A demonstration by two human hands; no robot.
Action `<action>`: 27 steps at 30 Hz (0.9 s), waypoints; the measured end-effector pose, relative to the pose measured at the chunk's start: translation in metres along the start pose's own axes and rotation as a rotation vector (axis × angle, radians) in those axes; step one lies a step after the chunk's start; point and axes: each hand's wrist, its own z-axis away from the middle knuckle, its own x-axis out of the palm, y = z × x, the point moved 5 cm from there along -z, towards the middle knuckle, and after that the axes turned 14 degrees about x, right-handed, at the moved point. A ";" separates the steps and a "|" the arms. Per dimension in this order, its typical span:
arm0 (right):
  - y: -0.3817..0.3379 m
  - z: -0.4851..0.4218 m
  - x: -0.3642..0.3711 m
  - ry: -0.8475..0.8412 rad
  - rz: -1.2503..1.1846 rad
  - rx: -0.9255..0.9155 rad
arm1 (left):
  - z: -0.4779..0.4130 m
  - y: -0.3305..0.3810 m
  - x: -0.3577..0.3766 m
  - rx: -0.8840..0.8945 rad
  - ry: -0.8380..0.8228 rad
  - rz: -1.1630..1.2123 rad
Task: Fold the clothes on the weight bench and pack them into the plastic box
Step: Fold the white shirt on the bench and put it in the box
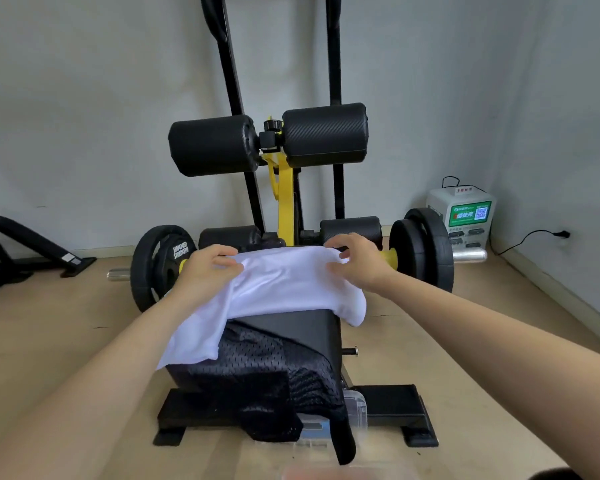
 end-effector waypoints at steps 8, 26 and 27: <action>-0.058 0.042 0.066 -0.135 0.384 -0.440 | 0.056 0.007 -0.031 0.112 -0.181 -0.402; -0.056 0.046 0.039 -0.439 0.469 -0.188 | 0.103 0.015 -0.030 0.186 -0.368 -0.104; -0.061 0.045 0.040 -0.409 0.413 -0.215 | 0.104 0.015 -0.030 0.192 -0.372 -0.116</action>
